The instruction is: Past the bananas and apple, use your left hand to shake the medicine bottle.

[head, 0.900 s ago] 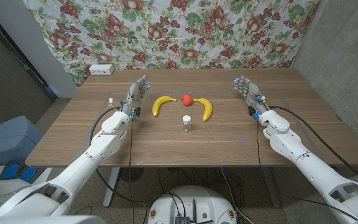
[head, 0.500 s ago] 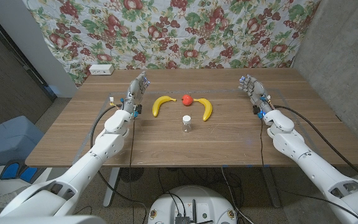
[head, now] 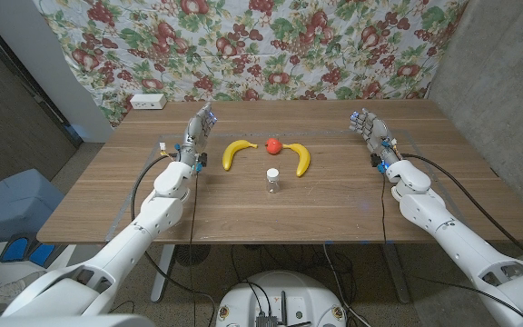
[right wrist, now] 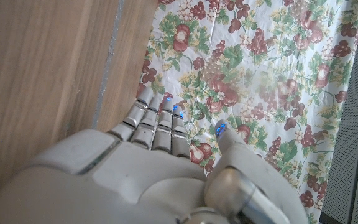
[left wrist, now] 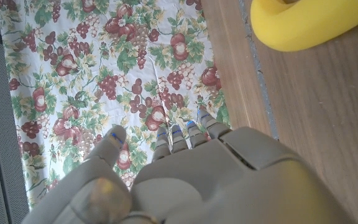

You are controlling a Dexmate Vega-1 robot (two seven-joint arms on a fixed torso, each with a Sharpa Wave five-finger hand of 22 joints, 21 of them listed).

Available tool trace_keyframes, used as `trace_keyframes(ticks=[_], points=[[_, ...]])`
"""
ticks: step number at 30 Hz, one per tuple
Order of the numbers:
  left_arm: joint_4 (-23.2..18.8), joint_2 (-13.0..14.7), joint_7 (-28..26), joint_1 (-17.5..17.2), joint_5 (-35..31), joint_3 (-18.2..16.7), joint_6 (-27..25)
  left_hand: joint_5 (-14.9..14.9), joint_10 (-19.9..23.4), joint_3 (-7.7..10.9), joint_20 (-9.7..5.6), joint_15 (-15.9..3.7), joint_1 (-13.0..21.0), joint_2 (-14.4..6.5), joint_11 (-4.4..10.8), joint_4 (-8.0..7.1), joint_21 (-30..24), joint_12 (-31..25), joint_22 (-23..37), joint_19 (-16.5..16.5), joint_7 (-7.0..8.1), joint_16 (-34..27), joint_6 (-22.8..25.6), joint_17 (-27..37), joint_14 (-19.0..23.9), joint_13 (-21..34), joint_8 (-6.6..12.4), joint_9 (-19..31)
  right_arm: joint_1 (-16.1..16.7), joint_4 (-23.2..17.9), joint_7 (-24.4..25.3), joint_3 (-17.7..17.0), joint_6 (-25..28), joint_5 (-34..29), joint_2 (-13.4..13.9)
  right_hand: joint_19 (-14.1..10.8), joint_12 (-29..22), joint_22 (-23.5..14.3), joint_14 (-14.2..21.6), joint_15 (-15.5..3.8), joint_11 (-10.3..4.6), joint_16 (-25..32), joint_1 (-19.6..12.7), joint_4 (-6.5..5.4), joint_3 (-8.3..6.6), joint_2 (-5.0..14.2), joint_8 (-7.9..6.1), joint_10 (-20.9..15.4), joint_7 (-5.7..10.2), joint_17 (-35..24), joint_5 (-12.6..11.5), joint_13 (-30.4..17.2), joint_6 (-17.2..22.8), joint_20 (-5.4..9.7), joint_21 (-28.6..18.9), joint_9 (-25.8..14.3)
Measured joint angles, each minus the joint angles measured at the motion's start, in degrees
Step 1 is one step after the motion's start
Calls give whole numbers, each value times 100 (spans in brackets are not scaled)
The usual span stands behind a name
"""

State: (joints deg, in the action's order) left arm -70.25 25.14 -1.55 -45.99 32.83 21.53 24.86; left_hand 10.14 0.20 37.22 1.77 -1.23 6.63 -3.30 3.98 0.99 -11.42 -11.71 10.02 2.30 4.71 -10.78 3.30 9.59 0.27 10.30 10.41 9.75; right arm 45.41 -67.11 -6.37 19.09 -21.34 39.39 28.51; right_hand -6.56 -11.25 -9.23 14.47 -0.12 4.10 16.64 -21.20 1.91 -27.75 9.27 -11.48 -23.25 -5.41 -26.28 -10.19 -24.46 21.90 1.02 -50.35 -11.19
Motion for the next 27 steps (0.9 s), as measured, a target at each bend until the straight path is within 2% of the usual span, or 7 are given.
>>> trace_keyframes(ticks=[5,15,17,22,27], points=[[10,2,-79,5,-270,17,129,0,98,-22,141,21,49,76,-11,183,-67,0,0,141,31,-8,31,16,138,0,0,0,9,-11,10,-10,2,-1,5,-91,-23,0,112,12,30,34,-53,91,23,-52,-1,-30,32,23,-22,43,32,-91,44,27],[-61,215,-172,79,-788,258,223,0,163,-44,151,20,66,137,-19,318,-66,-49,-1,195,62,-18,62,16,262,0,0,-1,23,-22,93,-13,64,-7,9,-174,-23,1,164,21,30,60,-81,191,15,-80,0,-30,62,25,-22,83,62,-174,88,11],[-107,263,-178,80,-879,287,223,0,163,-31,160,13,70,142,-19,331,-66,-50,-1,204,62,-48,62,16,336,0,0,-1,30,-25,100,-13,65,-7,8,-214,-23,1,173,12,30,60,-143,207,1,-142,0,-30,41,25,-66,99,83,-173,88,11],[-263,379,-192,81,-1089,360,194,0,194,-36,160,-11,70,142,-51,385,-66,-49,20,204,40,-48,83,15,374,-1,0,-1,66,-60,131,-20,65,-7,7,-214,-23,1,173,12,9,102,-143,229,23,-142,0,-51,31,52,-66,109,93,-173,88,11],[-402,477,-183,72,-1216,405,140,0,225,-39,160,-10,93,164,-20,436,-66,-49,27,204,44,-48,86,15,435,-1,19,-1,118,-106,164,-33,58,-6,7,-214,-23,1,196,35,20,102,-143,278,23,-142,0,-102,31,52,-66,135,93,-173,120,11]])
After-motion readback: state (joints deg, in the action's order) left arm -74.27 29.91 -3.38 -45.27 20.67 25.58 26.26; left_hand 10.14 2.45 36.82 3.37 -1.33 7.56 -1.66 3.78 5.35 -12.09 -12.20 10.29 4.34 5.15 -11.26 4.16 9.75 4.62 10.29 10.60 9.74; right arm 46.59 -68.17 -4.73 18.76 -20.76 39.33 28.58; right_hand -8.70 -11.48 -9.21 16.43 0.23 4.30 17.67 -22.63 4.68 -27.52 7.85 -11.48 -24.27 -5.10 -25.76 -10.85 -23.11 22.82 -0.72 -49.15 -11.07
